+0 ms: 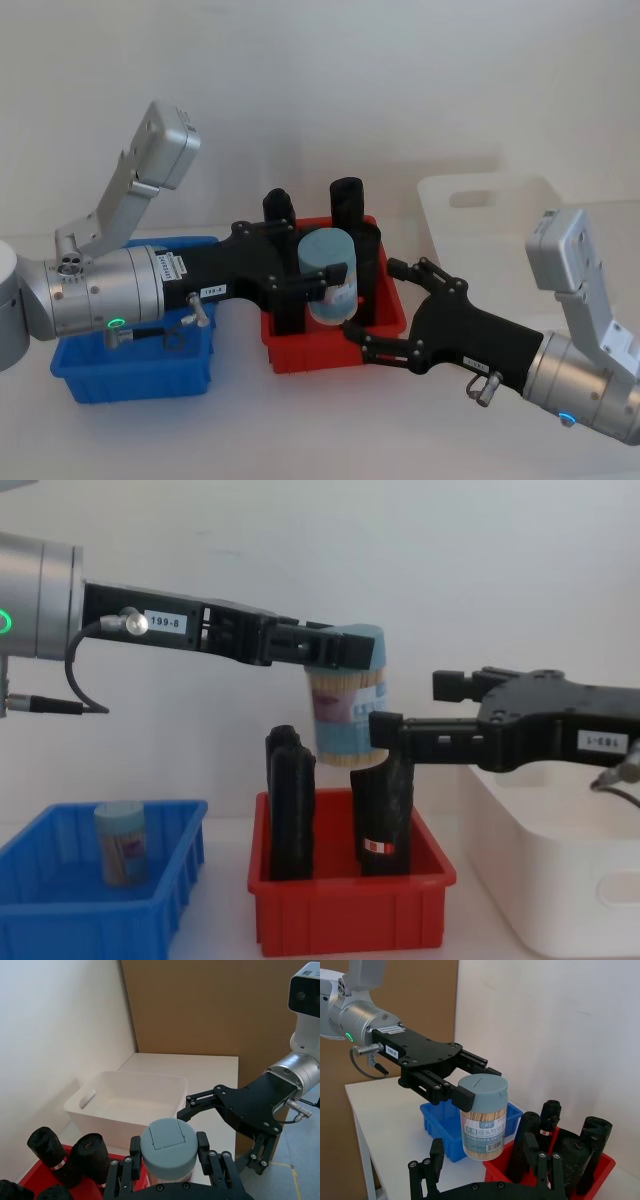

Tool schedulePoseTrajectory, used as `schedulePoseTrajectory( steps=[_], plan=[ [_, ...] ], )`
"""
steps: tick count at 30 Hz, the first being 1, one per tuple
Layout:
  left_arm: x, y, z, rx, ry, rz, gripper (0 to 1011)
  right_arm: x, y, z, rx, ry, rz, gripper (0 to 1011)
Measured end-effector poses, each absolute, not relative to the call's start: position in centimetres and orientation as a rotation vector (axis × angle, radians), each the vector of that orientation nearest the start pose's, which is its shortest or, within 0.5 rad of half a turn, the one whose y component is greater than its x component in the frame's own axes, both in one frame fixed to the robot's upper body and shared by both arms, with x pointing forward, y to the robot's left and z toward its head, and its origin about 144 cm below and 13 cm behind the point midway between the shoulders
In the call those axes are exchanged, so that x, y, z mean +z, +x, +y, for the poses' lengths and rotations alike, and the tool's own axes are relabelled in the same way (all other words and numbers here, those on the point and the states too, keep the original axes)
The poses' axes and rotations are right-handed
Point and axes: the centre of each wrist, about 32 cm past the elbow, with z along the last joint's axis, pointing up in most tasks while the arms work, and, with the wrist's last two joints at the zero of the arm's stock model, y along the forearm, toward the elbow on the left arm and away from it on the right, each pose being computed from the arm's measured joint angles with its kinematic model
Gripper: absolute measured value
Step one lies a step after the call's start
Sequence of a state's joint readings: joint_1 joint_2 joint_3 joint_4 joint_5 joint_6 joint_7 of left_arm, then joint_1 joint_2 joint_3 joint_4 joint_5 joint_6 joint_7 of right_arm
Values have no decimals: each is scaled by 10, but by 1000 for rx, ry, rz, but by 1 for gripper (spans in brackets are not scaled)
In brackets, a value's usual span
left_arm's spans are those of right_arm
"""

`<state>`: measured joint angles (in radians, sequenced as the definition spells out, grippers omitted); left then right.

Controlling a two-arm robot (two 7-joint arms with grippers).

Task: Pick the cotton swabs from the blue box and place them into the white box.

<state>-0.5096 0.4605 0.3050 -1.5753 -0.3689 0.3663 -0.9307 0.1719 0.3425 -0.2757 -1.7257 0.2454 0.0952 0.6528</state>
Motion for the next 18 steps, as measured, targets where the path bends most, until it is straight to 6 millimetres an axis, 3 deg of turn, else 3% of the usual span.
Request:
schedulePoseTrajectory(
  steps=[18],
  plan=[
    [1320,557,272,422,184,-86,669,1228,514,-215,-571,-68,-155,1001]
  ],
)
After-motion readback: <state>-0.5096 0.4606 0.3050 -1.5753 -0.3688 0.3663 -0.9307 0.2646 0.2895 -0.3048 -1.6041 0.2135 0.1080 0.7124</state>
